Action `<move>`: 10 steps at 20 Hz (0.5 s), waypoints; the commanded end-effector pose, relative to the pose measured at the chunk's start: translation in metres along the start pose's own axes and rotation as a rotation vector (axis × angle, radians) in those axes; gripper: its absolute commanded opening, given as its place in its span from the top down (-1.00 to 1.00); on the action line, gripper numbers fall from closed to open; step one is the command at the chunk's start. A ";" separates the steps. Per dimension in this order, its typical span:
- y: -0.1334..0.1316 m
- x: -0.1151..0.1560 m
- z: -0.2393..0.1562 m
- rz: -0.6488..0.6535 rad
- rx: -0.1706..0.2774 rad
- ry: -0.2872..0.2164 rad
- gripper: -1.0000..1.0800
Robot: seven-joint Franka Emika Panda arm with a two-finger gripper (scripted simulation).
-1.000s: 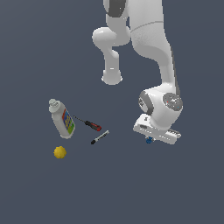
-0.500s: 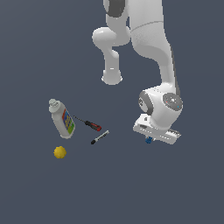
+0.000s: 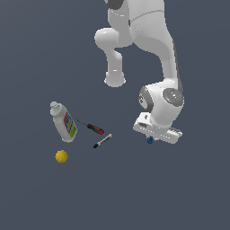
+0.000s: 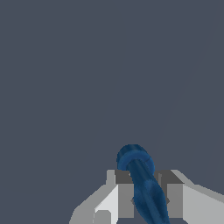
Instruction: Pick up a designated object from a clutter of objects.
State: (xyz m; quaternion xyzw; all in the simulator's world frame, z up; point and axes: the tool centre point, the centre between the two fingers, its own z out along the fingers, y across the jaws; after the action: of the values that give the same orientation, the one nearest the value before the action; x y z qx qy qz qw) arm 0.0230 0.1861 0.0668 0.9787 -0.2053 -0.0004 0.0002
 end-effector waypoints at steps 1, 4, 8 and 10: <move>0.011 0.000 -0.012 0.000 0.000 0.001 1.00; 0.026 -0.001 -0.029 0.000 0.000 0.001 1.00; 0.052 -0.002 -0.057 0.000 0.000 0.001 1.00; 0.066 -0.003 -0.072 0.000 0.000 0.001 1.00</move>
State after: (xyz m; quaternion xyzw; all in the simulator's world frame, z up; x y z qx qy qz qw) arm -0.0011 0.1362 0.1277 0.9787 -0.2055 -0.0001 0.0004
